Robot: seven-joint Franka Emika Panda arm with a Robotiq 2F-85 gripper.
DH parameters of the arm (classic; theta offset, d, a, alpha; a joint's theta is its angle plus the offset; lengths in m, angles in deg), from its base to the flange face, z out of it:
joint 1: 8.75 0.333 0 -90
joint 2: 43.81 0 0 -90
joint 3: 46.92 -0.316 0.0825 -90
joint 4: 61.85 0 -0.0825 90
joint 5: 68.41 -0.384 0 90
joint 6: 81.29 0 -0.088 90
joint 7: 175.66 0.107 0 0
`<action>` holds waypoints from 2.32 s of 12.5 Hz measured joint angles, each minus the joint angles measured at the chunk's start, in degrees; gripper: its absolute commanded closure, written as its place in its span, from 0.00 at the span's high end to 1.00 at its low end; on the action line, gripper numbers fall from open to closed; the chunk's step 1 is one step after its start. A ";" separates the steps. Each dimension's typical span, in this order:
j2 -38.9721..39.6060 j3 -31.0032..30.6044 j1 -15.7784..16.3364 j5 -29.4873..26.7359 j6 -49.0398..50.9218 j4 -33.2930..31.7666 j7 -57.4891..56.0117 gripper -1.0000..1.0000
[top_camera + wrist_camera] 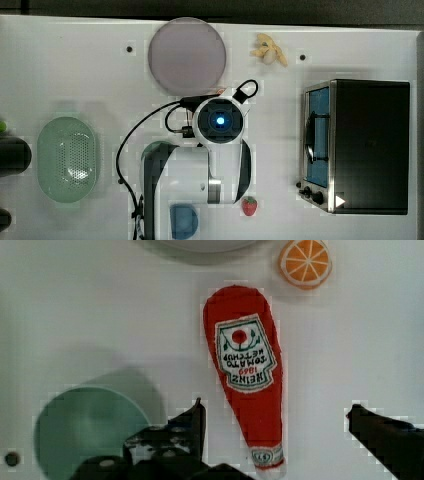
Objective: Pick Ketchup from the table and place it in strainer.
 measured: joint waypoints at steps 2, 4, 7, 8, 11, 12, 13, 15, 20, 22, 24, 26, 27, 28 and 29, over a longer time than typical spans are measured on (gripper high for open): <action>3.14 -0.34 -0.14 2.81 -2.57 0.00 -0.48 1.00; 6.92 -0.26 -0.03 4.25 -5.12 0.00 -1.31 1.00; 11.82 -0.17 -0.04 5.42 -9.43 -1.34 -1.43 1.00; 13.67 -0.25 -0.02 5.20 -10.52 -1.57 -1.45 1.00; 18.41 0.20 -0.10 5.19 -16.28 -3.02 -1.57 1.00; 19.70 0.07 -0.28 5.11 -16.84 -2.91 -1.57 1.00; 20.78 -0.14 -0.48 5.23 -17.63 -2.80 -1.57 1.00; 21.58 0.05 -0.39 5.04 -20.09 -3.58 -1.59 0.84; 21.21 0.55 -0.70 5.11 -21.88 -3.92 -1.68 0.59; 19.73 0.74 -0.41 5.10 -20.48 -4.03 -1.71 0.59; 15.21 0.86 -0.63 5.11 -15.50 -3.92 -1.71 0.59; 8.10 1.18 -0.59 5.22 -9.65 -3.47 -1.71 0.59; 4.20 1.21 -0.64 5.25 -5.76 -2.80 -1.71 0.59; 0.52 1.07 -0.86 5.08 -2.38 -1.68 -1.71 0.59; -2.40 1.05 -0.86 5.28 1.48 0.22 -1.71 0.59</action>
